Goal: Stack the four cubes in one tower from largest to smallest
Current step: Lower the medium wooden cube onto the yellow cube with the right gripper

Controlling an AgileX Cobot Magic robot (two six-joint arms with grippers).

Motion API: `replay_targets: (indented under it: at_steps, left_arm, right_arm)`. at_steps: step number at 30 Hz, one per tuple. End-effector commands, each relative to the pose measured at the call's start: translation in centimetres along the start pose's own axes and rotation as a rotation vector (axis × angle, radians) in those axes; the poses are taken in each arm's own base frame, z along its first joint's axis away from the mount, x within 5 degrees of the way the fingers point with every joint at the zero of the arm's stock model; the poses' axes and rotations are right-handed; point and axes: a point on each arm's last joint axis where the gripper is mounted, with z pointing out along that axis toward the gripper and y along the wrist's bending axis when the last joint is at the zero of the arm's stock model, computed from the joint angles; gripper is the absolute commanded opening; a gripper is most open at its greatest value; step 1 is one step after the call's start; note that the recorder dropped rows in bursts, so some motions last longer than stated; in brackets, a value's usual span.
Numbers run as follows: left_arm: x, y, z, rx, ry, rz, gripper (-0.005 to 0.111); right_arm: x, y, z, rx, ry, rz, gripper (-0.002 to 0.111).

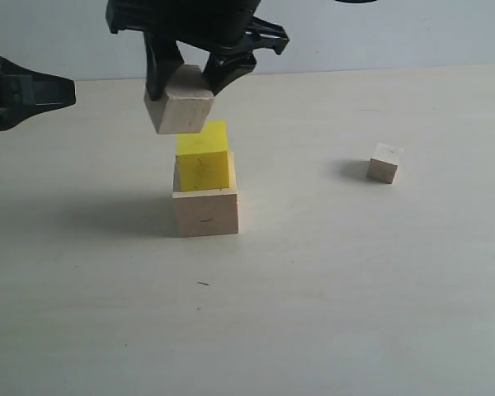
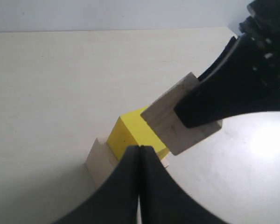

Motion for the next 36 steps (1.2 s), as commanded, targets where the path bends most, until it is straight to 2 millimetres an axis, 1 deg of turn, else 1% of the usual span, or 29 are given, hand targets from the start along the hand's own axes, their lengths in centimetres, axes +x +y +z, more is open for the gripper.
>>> replay_targets:
  at_steps: [1,8,10,15,23,27,30,33,36]
  left_arm:
    - [0.0,0.0,-0.1,-0.005,-0.009,0.002,0.0]
    - [0.0,0.0,-0.1,-0.003,-0.008,-0.002,0.0]
    - [0.0,-0.1,-0.1,0.0,-0.007,-0.002,0.0]
    - [0.0,-0.2,-0.1,0.01,-0.004,-0.002,0.0]
    - [0.0,-0.2,-0.1,0.019,-0.001,-0.002,0.0]
    - [0.0,-0.2,-0.1,0.019,-0.001,-0.002,0.0]
    - [0.0,-0.2,-0.1,0.019,-0.001,-0.002,0.0]
    - [0.0,-0.2,-0.1,0.018,-0.001,-0.002,0.0]
    - [0.0,-0.2,-0.1,0.015,-0.002,-0.002,0.0]
  right_arm:
    - [-0.4,-0.8,-0.2,0.102,-0.042,0.093,0.0]
    - [-1.4,-0.1,-1.1,0.064,-0.092,0.177,0.0]
    - [-1.6,0.0,-1.0,0.059,-0.097,0.184,0.0]
    - [-1.8,-0.2,0.2,0.058,-0.073,0.193,0.0]
    - [-1.6,0.1,0.4,0.098,-0.083,0.159,0.0]
    - [-1.1,1.4,0.4,0.09,-0.08,0.107,0.0]
    - [-1.3,0.9,0.3,0.148,-0.1,0.073,0.0]
    - [-1.2,1.2,-0.3,0.126,-0.104,0.071,0.0]
    - [-1.2,1.0,-0.2,0.146,-0.105,0.048,0.0]
